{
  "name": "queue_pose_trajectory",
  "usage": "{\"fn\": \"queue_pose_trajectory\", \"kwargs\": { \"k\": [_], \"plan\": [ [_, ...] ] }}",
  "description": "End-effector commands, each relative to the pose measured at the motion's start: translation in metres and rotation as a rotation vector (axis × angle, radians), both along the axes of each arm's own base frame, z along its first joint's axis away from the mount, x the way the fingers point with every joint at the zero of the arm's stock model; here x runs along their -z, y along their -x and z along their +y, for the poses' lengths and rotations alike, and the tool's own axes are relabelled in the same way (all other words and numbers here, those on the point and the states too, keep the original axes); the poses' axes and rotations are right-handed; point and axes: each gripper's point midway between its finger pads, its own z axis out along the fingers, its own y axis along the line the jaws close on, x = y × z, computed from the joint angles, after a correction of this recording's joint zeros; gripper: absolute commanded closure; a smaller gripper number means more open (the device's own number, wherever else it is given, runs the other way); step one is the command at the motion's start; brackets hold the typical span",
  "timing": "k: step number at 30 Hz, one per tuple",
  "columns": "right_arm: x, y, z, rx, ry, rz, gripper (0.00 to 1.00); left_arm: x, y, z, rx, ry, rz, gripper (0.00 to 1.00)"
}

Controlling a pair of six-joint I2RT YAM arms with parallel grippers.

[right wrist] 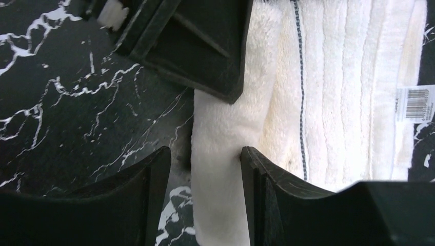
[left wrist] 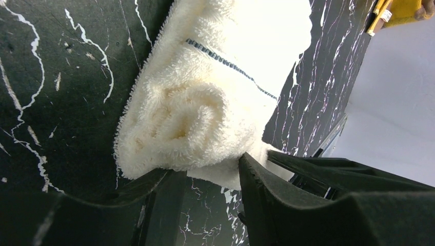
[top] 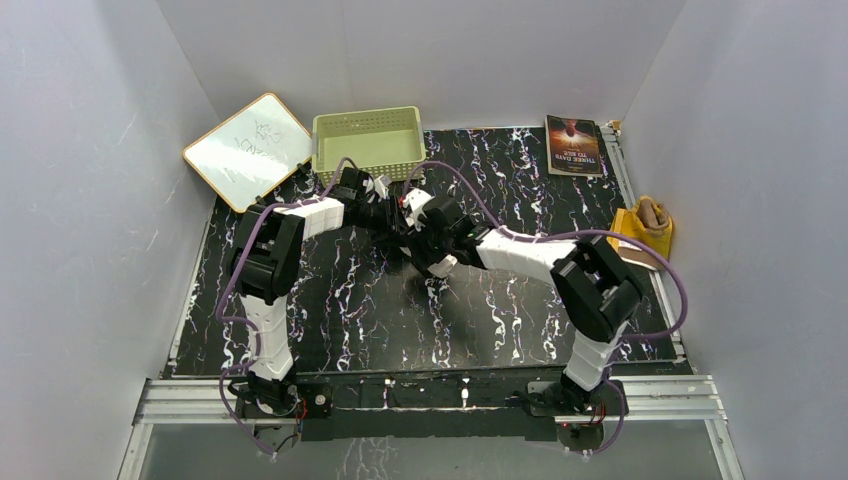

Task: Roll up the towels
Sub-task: Roll the towel at the center of the board.

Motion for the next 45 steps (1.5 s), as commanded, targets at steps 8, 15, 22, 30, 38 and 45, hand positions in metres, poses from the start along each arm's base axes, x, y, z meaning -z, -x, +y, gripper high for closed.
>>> {"fn": "queue_pose_trajectory", "kwargs": {
  "k": [8,15,22,30,38,45],
  "plan": [
    [0.023,-0.020,0.011,-0.012,0.074,-0.032,0.60,0.057,0.018,0.032,-0.030,-0.202,0.098,0.58],
    [0.045,-0.013,0.004,0.010,0.112,0.024,0.76,0.005,-0.001,0.028,-0.049,-0.150,0.011,0.56],
    [0.018,0.013,0.021,-0.028,-0.072,0.095,0.99,-0.065,-0.015,0.057,-0.154,-0.093,-0.107,0.48],
    [-0.030,0.056,0.037,-0.160,-0.459,0.347,0.98,-0.102,0.008,0.075,-0.165,-0.049,-0.174,0.45],
    [-0.008,0.051,0.027,-0.119,-0.584,0.652,1.00,-0.103,0.031,0.065,-0.136,0.045,-0.154,0.46],
    [0.014,0.040,0.021,-0.026,-0.644,0.818,0.98,-0.094,0.042,0.042,-0.111,0.146,-0.115,0.49]
  ]
}}
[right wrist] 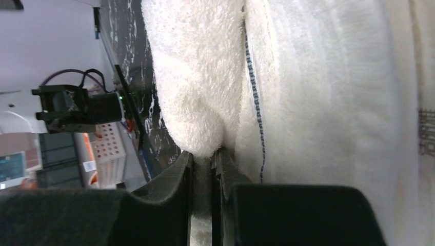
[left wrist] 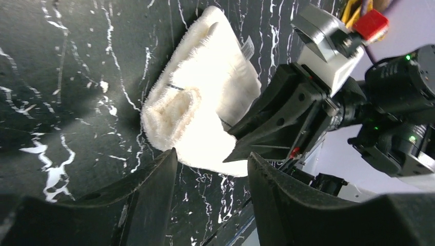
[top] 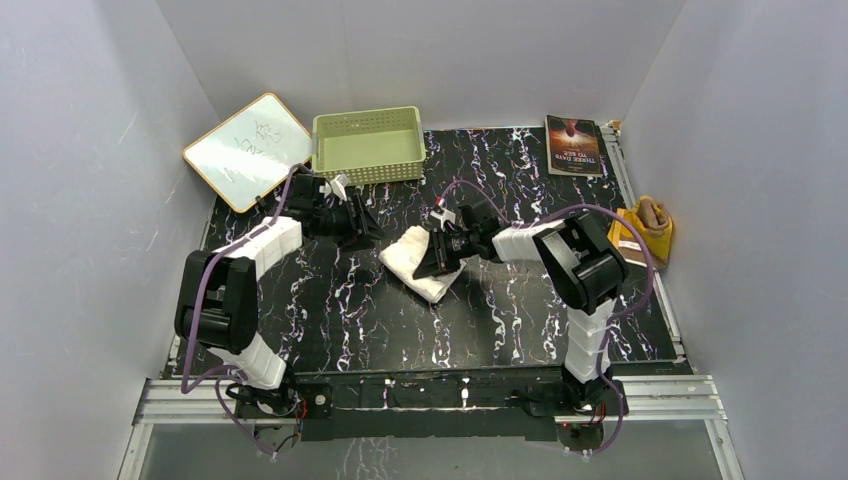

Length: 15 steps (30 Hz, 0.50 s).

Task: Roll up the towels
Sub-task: Roll the towel at the center of the board.

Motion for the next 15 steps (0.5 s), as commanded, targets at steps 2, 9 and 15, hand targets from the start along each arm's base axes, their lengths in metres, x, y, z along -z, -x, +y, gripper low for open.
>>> {"fn": "queue_pose_trajectory", "kwargs": {
  "k": [2,9,15],
  "plan": [
    [-0.001,-0.011,0.002,0.042,-0.106,0.169,0.97,-0.021,0.008,-0.033,0.052,0.126,-0.029,0.49],
    [0.015,-0.012,-0.011,0.110,-0.126,0.271,0.95,-0.002,0.014,-0.066,0.104,0.120,0.021,0.51],
    [0.025,-0.012,-0.018,0.129,-0.078,0.281,0.92,0.017,0.010,-0.076,0.102,0.105,0.044,0.51]
  ]
}}
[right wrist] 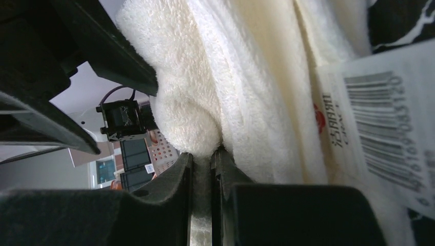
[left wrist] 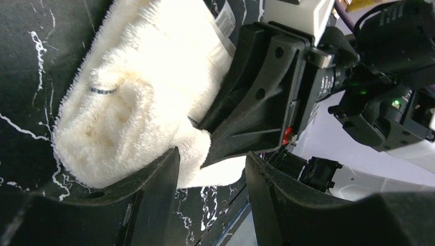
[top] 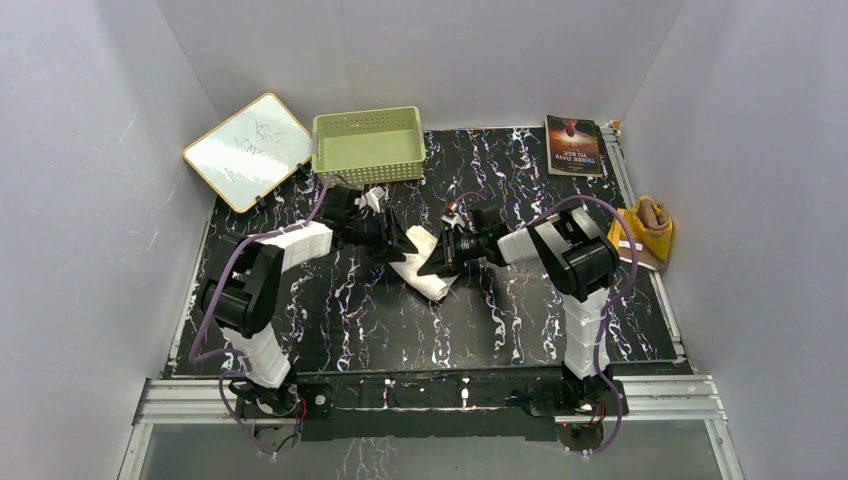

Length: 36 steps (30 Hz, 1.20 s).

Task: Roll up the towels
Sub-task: Roll the towel at the center of the board.

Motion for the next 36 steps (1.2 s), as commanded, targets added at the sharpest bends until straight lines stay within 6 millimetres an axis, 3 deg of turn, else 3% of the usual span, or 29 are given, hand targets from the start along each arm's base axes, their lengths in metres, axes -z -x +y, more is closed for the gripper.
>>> {"fn": "queue_pose_trajectory", "kwargs": {
  "k": [1,6,9,12,13,19,23,27,36],
  "plan": [
    [0.017,-0.003,-0.007,0.029,0.060,0.010,0.92,-0.003,-0.015,-0.008,-0.011,0.018,-0.025,0.52],
    [0.024,-0.003,-0.013,0.022,0.124,-0.011,0.91,0.025,-0.026,-0.009,-0.022,-0.026,0.000,0.53],
    [0.021,-0.008,-0.019,0.020,0.183,-0.082,0.85,0.038,-0.033,-0.008,-0.023,-0.060,0.007,0.54],
    [0.007,-0.019,-0.029,0.035,0.272,-0.209,0.51,0.048,-0.035,-0.004,-0.022,-0.101,0.017,0.55],
    [0.003,-0.024,-0.033,0.046,0.311,-0.254,0.49,0.052,-0.036,-0.003,-0.022,-0.114,0.019,0.55],
    [-0.028,-0.044,-0.055,0.094,0.542,-0.578,0.52,0.063,-0.033,0.003,-0.020,-0.159,0.035,0.56],
    [-0.062,-0.039,-0.050,0.105,0.580,-0.800,0.57,0.067,-0.030,0.006,-0.020,-0.170,0.043,0.56],
    [-0.080,-0.029,-0.038,0.081,0.587,-0.931,0.57,0.069,-0.030,0.006,-0.018,-0.174,0.050,0.57],
    [-0.058,-0.016,0.004,-0.064,0.656,-0.982,0.57,0.073,-0.028,0.007,-0.012,-0.185,0.062,0.57]
  ]
}}
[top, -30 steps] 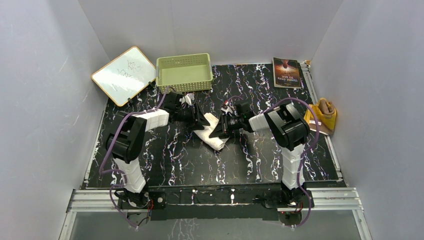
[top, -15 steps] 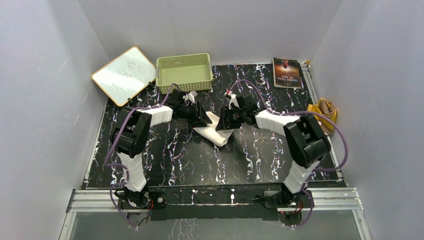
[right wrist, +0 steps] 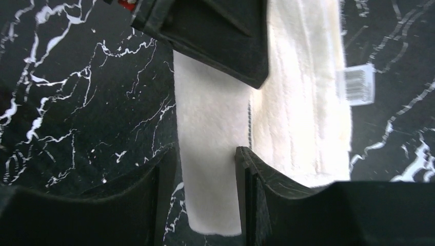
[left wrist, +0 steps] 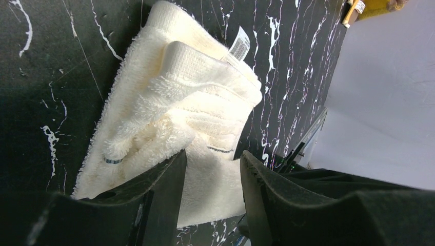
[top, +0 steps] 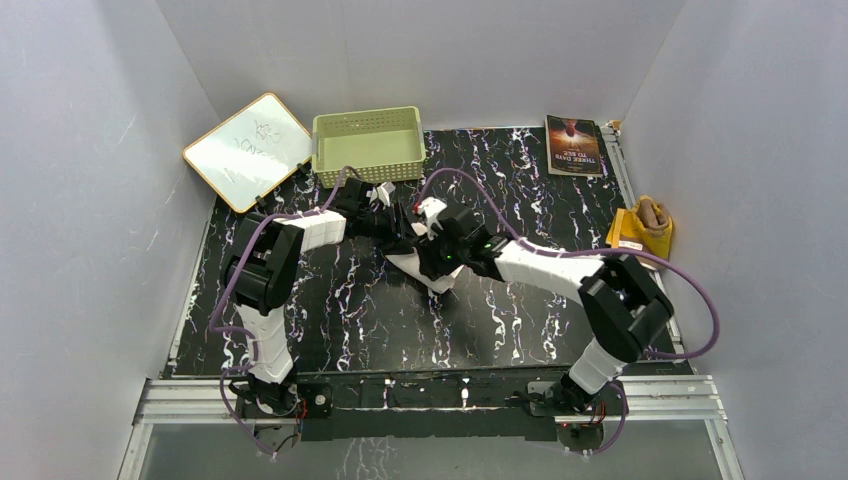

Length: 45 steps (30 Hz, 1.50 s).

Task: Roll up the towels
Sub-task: Roll the towel at the center of the board.

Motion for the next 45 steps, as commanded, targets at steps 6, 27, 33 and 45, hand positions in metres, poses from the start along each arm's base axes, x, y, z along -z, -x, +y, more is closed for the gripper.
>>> {"fn": "queue_pose_trajectory", "kwargs": {
  "k": [6,27,33,45],
  "plan": [
    [0.007,-0.014,0.034,-0.035,0.144,-0.104,0.58,0.040,0.009,0.024,-0.029,-0.158,0.060,0.57],
    [-0.006,0.005,0.048,-0.119,-0.127,0.107,0.99,-0.082,-0.047,0.075,-0.146,-0.082,-0.219,0.24],
    [-0.008,-0.006,0.043,-0.103,-0.346,0.329,0.99,-0.083,-0.034,0.075,-0.129,-0.054,-0.230,0.23],
    [0.039,-0.030,0.018,0.040,-0.410,0.632,0.94,-0.087,-0.015,0.057,-0.098,0.052,-0.216,0.26]
  ]
}}
